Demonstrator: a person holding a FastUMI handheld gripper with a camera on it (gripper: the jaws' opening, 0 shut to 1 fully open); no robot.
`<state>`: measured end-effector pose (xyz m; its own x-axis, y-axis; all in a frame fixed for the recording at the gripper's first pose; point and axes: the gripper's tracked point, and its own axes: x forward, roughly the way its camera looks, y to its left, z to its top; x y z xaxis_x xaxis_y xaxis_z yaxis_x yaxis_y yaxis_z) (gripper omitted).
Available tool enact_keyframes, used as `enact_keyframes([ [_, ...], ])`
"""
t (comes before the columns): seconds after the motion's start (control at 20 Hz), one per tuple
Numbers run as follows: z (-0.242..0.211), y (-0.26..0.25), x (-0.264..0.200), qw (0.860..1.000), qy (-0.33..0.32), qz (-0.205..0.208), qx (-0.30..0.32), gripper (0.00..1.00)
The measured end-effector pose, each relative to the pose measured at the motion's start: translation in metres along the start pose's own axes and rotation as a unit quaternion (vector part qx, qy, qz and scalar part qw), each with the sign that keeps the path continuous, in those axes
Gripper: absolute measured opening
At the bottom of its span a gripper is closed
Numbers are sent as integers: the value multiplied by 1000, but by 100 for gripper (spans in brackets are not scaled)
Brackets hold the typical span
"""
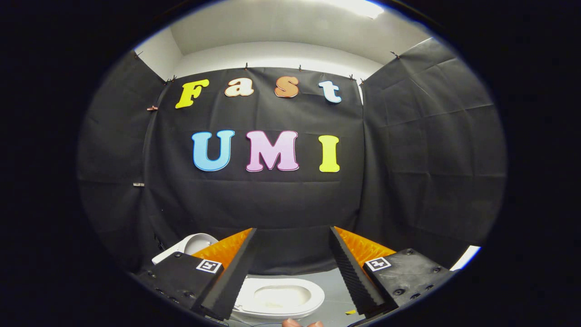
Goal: Open the toilet lid.
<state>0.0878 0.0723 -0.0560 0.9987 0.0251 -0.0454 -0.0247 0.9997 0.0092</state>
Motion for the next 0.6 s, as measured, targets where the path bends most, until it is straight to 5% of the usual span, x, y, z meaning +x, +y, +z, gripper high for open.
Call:
enact_keyframes([
  [0.6,-2,-2,1,1000,2,-3,-2,99],
])
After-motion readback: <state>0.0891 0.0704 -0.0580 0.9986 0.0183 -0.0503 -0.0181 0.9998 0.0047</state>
